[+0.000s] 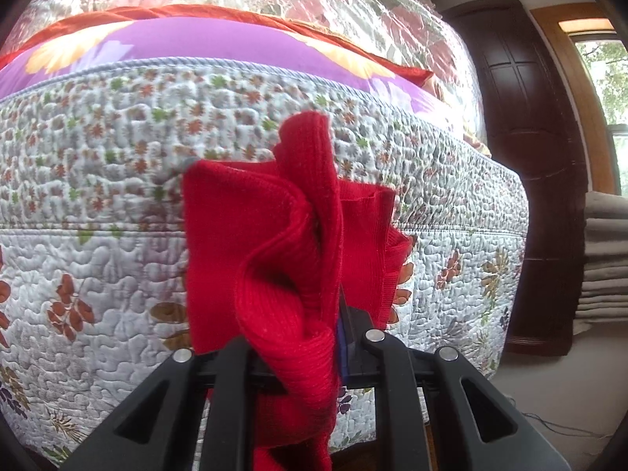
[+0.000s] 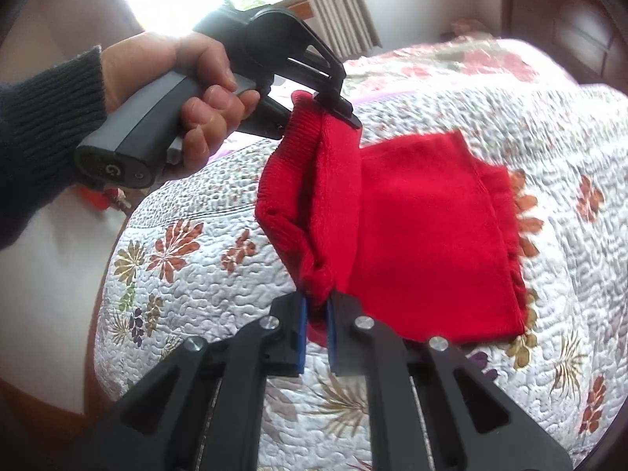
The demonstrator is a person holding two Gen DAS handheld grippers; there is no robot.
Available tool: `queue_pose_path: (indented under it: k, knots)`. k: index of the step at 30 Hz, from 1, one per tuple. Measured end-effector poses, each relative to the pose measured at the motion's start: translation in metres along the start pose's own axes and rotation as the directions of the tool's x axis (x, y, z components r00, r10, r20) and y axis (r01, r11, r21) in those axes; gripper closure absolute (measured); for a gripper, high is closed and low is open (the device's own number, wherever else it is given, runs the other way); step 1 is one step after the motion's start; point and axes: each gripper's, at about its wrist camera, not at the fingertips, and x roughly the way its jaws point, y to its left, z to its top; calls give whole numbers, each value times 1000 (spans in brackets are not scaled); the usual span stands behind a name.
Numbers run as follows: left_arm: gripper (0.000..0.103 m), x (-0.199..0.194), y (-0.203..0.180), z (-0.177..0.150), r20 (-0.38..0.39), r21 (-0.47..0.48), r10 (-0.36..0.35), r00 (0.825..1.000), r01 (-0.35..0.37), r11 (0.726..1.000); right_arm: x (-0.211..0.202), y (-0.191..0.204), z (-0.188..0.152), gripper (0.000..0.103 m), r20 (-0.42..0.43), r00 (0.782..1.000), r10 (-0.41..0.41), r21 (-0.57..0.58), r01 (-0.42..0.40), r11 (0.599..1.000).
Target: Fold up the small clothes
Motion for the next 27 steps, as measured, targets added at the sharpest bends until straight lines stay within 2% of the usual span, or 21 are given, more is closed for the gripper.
queue_pose_path:
  k: [7, 17, 21, 27]
  knots:
    - [87, 47, -32, 2, -28, 20, 50, 998, -50, 999, 2, -54, -4, 97, -33, 999, 33, 133, -28, 991]
    - [87, 82, -60, 0, -24, 24, 146, 989, -145, 989, 5, -98, -13, 97, -51, 997, 60, 224, -47, 973]
    - [87, 91, -68, -1, -15, 27, 189, 982, -188, 982, 7, -116, -20, 97, -57, 995, 77, 264, -60, 963]
    - [87, 112, -77, -1, 0, 3, 276, 961, -276, 961, 16, -143, -30, 97, -72, 989, 132, 319, -102, 942]
